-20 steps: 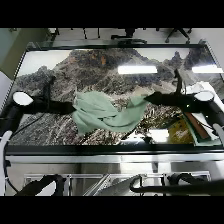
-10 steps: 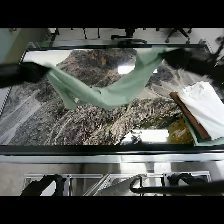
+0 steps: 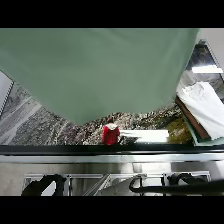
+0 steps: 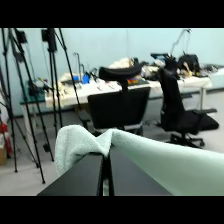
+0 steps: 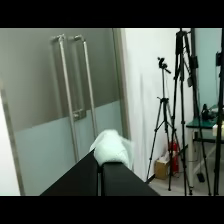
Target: Fold the shirts.
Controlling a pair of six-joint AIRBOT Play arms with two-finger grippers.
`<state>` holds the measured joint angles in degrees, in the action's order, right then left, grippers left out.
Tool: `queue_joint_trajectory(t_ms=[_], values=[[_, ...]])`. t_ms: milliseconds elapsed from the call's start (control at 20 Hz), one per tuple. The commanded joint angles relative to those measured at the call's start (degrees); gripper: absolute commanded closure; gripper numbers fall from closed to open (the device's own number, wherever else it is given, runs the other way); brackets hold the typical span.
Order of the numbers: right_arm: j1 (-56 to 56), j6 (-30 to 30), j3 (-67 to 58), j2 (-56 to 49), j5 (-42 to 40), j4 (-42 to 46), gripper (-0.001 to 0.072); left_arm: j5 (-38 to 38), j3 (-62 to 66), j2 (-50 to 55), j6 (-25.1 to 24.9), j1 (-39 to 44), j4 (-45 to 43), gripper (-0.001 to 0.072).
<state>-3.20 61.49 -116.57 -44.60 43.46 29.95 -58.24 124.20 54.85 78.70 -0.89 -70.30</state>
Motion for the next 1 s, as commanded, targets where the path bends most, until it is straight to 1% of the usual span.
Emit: queue_joint_trajectory(t_ms=[0, 50, 150, 300, 350, 450, 600, 700, 850, 950], values=[[0.0, 0.0, -2.7, -1.6, 1.9, 2.5, 0.0688, 7.6, -9.8, -4.5, -0.4, 0.1, -1.7, 0.0695], [0.0, 0.1, -2.3, -2.3, 3.5, 3.3, 0.0688, 8.3, -13.0, -5.4, -1.5, 0.0, -1.8, 0.0695], [0.0, 3.4, -0.5, -4.1, 7.5, 6.9, 0.0688, 7.3, -17.2, -4.7, -2.2, 0.0, -1.6, 0.0695], [0.0, 4.7, 5.6, -9.1, 13.1, 10.1, 0.0688, 2.0, -20.8, 1.7, -2.2, 0.1, -1.6, 0.0694], [0.0, 4.7, 8.2, -11.4, 13.7, 10.2, 0.0688, 0.8, -22.3, 5.0, -2.2, 0.1, -1.6, 0.0694], [0.1, 4.7, 13.6, -16.8, 12.9, 11.6, 0.0688, 0.9, -25.6, 12.3, -3.0, 0.1, -1.6, 0.0694], [0.1, 4.7, 19.1, -27.2, 8.9, 16.3, 0.0688, 4.6, -28.4, 25.7, -5.7, 0.4, -1.6, 0.0694], [0.1, 5.4, 20.0, -34.8, 7.5, 17.9, 0.0688, 4.3, -26.8, 36.5, -5.8, 0.9, -1.5, 0.0694], [0.1, 6.9, 20.0, -43.7, 6.5, 17.8, 0.0688, -2.1, -18.1, 51.2, -5.8, 1.7, 1.4, 0.0693], [0.1, 7.7, 20.0, -46.5, 4.9, 17.9, 0.0688, -5.7, -11.1, 57.5, -5.3, 1.7, 5.7, 0.0693]])
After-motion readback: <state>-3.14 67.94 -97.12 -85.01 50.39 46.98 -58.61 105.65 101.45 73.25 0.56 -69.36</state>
